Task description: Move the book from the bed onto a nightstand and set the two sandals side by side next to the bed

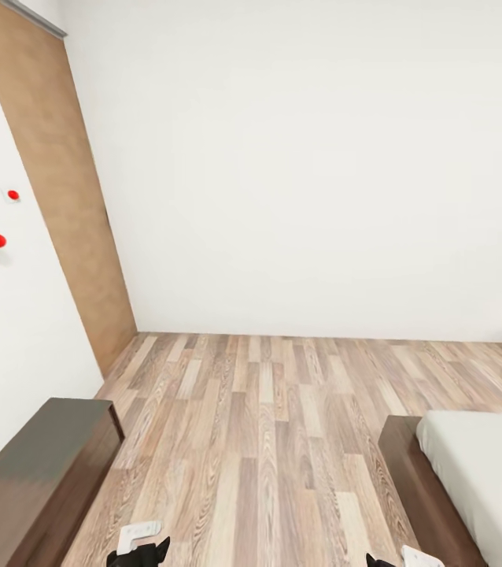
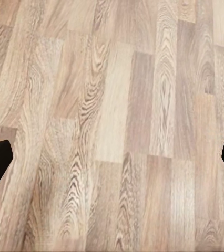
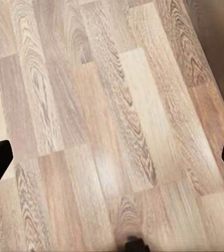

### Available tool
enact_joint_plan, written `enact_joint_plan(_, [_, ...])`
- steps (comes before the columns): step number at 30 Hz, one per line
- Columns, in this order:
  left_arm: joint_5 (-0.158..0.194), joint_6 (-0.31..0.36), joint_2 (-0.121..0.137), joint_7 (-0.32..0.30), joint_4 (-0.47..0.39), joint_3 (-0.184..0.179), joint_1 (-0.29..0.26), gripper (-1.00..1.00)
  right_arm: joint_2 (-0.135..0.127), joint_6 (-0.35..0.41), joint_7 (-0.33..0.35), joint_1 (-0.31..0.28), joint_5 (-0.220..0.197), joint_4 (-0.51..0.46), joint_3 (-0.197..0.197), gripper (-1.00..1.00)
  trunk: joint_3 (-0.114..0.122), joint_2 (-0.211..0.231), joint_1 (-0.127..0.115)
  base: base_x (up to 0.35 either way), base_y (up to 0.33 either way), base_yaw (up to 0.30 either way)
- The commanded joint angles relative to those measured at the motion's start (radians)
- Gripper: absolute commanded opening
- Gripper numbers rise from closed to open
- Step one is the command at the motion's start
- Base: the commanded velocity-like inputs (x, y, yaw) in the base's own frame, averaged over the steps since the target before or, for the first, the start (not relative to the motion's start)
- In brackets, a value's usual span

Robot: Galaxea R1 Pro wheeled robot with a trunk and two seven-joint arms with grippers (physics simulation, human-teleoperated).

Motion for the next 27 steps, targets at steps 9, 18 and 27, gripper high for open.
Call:
enact_joint_plan(9, [-0.010,-0.004,0.000,-0.003,0.001,0.009,-0.001,1.00,0.000,-0.004,0.008,-0.001,-0.010,0.002,-0.004,1.00,-0.006,-0.002,0.001,0.000,0.000,-0.222])
enact_joint_plan(18, [-0.010,-0.004,0.000,-0.003,0.001,0.009,-0.001,1.00,0.001,-0.004,0.008,-0.001,-0.010,0.002,-0.003,1.00,-0.010,-0.002,0.001,0.000,0.000,-0.222])
enact_joint_plan(27, [-0.010,-0.004,0.000,-0.003,0.001,0.009,-0.001,1.00,0.000,-0.004,0.008,-0.001,-0.010,0.002,-0.004,1.00,-0.013,-0.002,0.001,0.000,0.000,-0.221])
